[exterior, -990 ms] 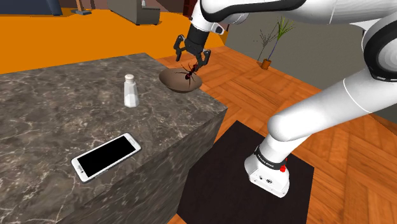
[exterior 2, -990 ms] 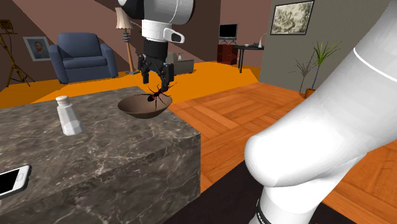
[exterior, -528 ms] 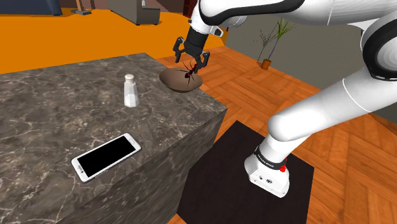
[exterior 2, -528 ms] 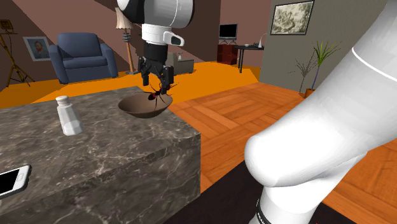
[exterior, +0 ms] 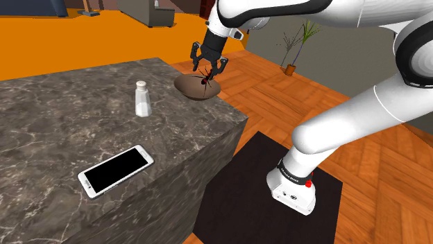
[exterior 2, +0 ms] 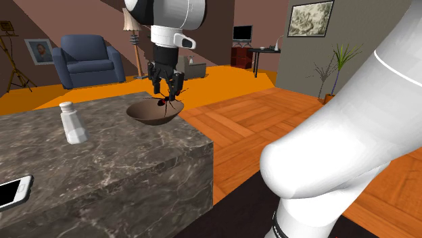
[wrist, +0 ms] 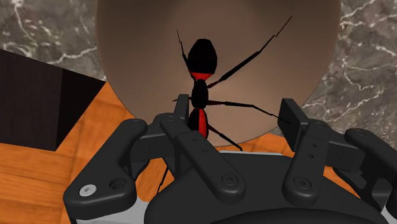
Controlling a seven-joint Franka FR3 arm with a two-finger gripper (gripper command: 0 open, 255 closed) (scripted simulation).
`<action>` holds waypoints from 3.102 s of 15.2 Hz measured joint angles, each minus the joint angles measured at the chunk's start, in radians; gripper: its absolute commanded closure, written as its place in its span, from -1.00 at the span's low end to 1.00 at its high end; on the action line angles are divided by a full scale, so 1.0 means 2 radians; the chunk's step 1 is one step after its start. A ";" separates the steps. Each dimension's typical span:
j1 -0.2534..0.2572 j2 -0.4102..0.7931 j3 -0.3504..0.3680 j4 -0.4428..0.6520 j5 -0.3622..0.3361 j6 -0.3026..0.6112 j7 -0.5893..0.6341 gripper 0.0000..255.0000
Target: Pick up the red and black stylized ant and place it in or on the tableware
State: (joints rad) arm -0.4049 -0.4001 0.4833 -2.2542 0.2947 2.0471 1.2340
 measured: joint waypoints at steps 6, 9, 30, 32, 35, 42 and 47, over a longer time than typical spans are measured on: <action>0.000 0.000 -0.001 0.008 -0.001 -0.008 0.002 1.00; -0.001 -0.001 -0.003 0.025 -0.003 -0.025 0.004 1.00; -0.001 0.006 0.003 0.161 -0.016 -0.149 0.047 1.00; 0.001 0.004 0.007 0.151 -0.015 -0.140 0.050 1.00; 0.003 -0.001 0.009 0.129 -0.011 -0.123 0.048 1.00; 0.006 -0.005 0.015 0.078 -0.005 -0.075 0.043 1.00; -0.005 -0.014 0.044 0.060 -0.027 -0.059 0.068 -1.00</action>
State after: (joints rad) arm -0.4151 -0.4277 0.5706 -2.1350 0.2407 1.9299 1.3696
